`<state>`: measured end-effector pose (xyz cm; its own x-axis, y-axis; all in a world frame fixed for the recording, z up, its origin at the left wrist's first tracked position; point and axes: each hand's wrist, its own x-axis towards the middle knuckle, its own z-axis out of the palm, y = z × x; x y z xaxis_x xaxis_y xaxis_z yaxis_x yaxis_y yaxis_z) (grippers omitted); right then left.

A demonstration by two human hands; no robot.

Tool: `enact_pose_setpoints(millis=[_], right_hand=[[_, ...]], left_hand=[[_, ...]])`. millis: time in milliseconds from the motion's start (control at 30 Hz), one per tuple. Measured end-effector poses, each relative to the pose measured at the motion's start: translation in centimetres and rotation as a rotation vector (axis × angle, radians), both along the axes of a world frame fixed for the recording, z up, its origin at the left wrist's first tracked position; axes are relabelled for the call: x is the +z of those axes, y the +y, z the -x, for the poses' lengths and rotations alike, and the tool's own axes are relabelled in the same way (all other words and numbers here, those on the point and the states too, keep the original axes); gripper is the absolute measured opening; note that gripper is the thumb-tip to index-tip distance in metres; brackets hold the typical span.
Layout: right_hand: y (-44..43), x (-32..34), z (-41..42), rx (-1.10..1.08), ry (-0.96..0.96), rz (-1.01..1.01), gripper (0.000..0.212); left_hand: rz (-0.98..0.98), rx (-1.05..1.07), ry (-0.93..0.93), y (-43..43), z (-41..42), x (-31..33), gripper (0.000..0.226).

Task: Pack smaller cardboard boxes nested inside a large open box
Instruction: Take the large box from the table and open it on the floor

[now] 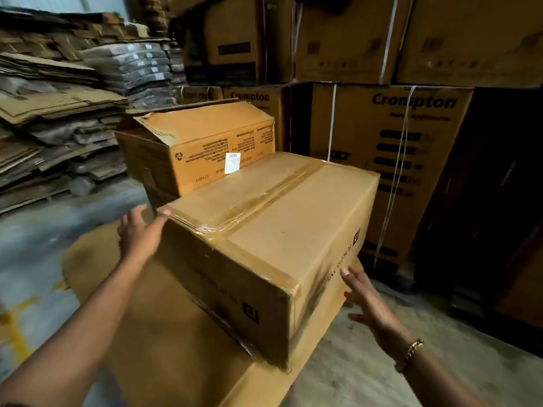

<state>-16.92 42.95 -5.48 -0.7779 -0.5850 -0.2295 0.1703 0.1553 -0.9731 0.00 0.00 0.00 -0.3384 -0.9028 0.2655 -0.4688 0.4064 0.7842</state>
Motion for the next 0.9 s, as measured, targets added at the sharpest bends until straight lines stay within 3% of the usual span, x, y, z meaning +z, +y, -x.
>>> enact_pose_setpoints(millis=[100, 200, 300, 367, 433, 533, 633, 767, 900], right_hand=[[-2.2, -0.5, -1.3, -0.025, -0.096, 0.031, 0.103], [-3.9, -0.9, -2.1, -0.076, -0.175, 0.067, 0.085], [-4.9, -0.5, -2.4, -0.086, -0.179, 0.072, 0.087], [-5.0, 0.2, -2.2, -0.099, -0.164, 0.016, 0.097], [-4.0, 0.8, -1.3, -0.178, -0.129, -0.065, 0.092], [-0.9, 1.8, 0.6, -0.259, -0.14, -0.107, 0.071], [1.2, 2.8, 2.2, -0.25, -0.233, -0.173, 0.074], [0.8, 3.7, 3.8, -0.21, -0.326, -0.189, 0.069], [1.1, 3.9, 4.6, -0.229, -0.227, -0.1, 0.058]], left_hand=[[-0.265, -0.025, 0.087, -3.2, -0.2, -0.6, 0.078], [-0.489, -0.225, 0.11, -4.8, 1.0, -1.5, 0.065], [-0.493, -0.262, 0.144, -6.0, 1.9, -2.1, 0.061], [-0.473, -0.273, 0.083, -6.2, 2.3, -1.6, 0.063], [-0.482, -0.373, -0.033, -5.5, 2.8, -0.5, 0.063], [-0.446, -0.529, -0.345, -3.3, 4.0, 1.0, 0.099], [-0.488, -0.509, -0.463, -1.1, 5.2, 1.8, 0.12], [-0.708, -0.498, -0.337, 0.9, 5.7, 2.8, 0.103], [-0.673, -0.535, -0.252, 3.7, 5.2, 2.6, 0.069]])
